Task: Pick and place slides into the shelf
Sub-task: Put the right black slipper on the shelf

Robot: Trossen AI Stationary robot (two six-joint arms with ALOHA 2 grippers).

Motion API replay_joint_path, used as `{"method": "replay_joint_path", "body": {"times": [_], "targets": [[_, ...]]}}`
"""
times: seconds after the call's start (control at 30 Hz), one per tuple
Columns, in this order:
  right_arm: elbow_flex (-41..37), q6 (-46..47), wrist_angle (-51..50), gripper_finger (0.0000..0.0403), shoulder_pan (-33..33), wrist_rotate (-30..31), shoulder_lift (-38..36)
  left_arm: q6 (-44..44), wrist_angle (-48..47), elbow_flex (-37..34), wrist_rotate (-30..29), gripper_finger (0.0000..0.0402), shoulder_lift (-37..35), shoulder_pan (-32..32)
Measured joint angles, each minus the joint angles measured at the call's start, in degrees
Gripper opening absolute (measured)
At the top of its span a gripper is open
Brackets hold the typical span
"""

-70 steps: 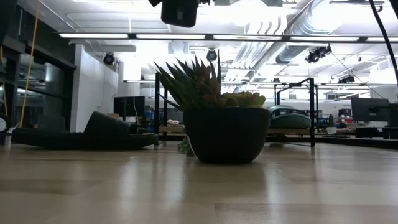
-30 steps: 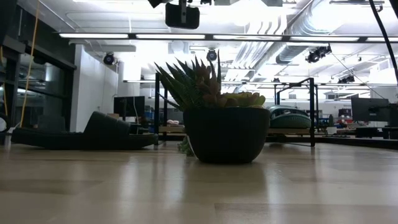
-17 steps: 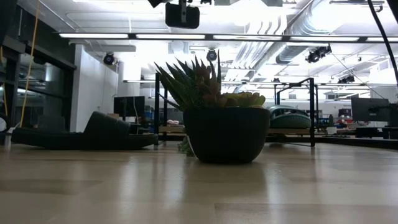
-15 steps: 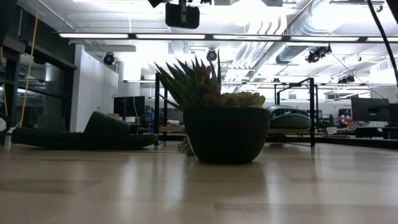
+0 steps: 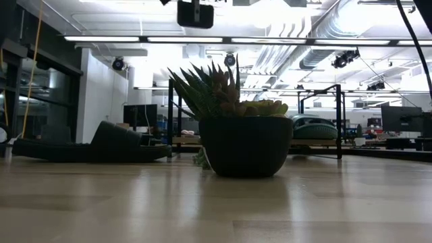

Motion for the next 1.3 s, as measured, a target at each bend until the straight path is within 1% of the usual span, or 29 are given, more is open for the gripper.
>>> {"method": "replay_joint_path", "body": {"times": [0.17,0.27,0.33,0.53,0.63,0.8,1.1,1.3], "targets": [[-0.02,-0.73,-1.35,0.0225,-0.62,0.17,-0.46,3.39,-4.77,0.07,-2.77,0.0052,-2.08,-0.05],[-0.02,-0.76,-1.45,0.0225,-1.12,0.10,-0.88,4.74,-6.63,0.04,-5.71,0.0052,-3.16,-0.09],[-0.02,-0.75,-1.61,0.0225,-1.55,0.09,-0.91,5.64,-8.91,0.02,-6.18,0.0052,-3.87,-0.01],[-0.02,-1.15,-4.48,0.0225,-3.34,0.08,-0.96,6.69,-10.94,0.07,-10.21,0.0052,-5.84,-0.03],[-0.02,-1.78,-4.33,0.0225,-4.37,0.33,-0.96,7.30,-12.38,0.04,-12.28,0.0052,-6.97,-0.01],[-0.02,-2.52,-2.43,0.0225,-5.93,1.66,-1.61,7.21,-13.85,0.04,-18.02,0.0052,-9.10,-0.02],[-0.02,-2.25,1.03,0.0225,-10.41,3.47,-4.52,6.35,-15.89,0.02,-24.83,0.0053,-12.32,0.01],[0.02,-3.73,-0.79,0.0225,-14.36,4.25,-6.88,4.85,-16.20,0.02,-29.77,0.0054,-13.78,-0.08]]}}
